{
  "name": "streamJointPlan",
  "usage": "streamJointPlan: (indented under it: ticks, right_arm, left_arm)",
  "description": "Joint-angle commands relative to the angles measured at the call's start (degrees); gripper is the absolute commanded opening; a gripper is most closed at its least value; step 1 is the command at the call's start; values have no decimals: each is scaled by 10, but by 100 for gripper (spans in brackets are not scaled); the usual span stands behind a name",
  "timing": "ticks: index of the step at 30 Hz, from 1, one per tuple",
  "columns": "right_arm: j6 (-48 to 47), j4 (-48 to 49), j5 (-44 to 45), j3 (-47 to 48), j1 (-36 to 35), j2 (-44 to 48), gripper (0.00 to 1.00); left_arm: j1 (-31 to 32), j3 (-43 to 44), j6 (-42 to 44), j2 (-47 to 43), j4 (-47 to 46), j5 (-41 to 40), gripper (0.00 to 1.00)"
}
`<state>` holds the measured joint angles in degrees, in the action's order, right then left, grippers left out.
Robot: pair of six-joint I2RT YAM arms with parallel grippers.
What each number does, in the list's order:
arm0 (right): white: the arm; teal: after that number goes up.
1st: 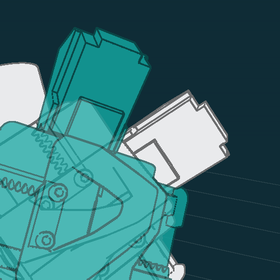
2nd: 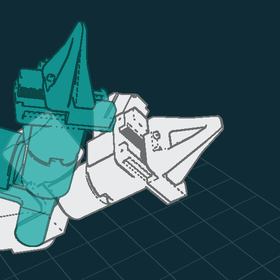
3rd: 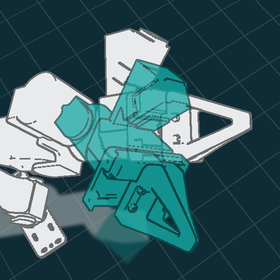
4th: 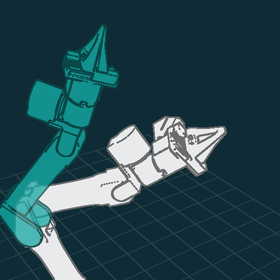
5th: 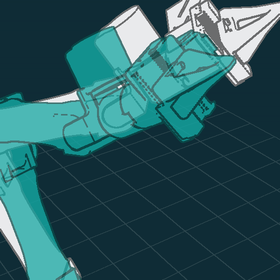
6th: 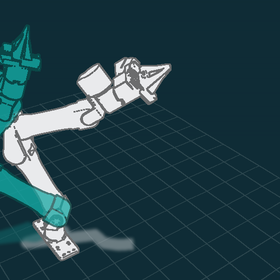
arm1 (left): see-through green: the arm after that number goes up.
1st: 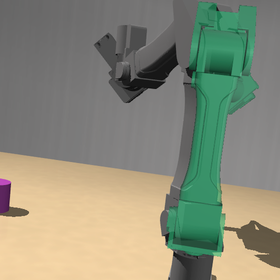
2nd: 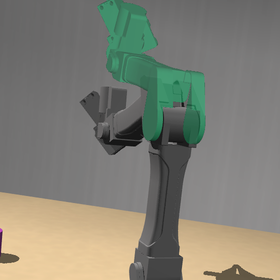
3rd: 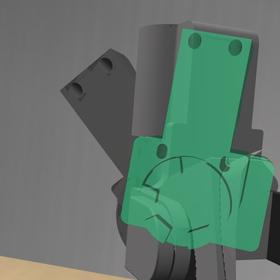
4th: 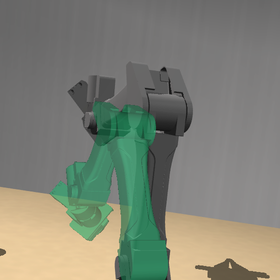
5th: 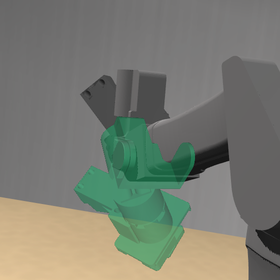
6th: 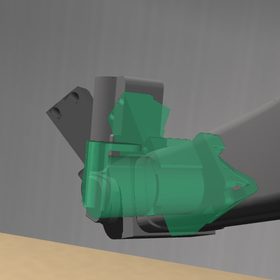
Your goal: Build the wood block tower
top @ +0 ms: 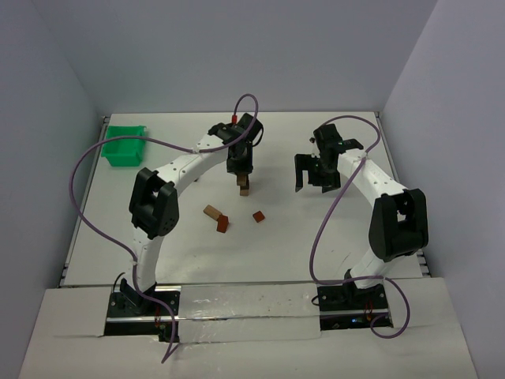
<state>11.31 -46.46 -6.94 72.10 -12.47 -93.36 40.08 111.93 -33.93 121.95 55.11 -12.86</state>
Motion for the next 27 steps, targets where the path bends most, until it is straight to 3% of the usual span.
streamJointPlan:
  ticks: [1, 27]
  right_arm:
    - [5, 0, 1, 17, 3, -2, 100]
    - [5, 1, 0, 14, 3, -5, 100]
  left_arm:
    - [4, 22, -8, -19, -1, -10, 0]
    - [7, 32, -7, -12, 0, 1, 0]
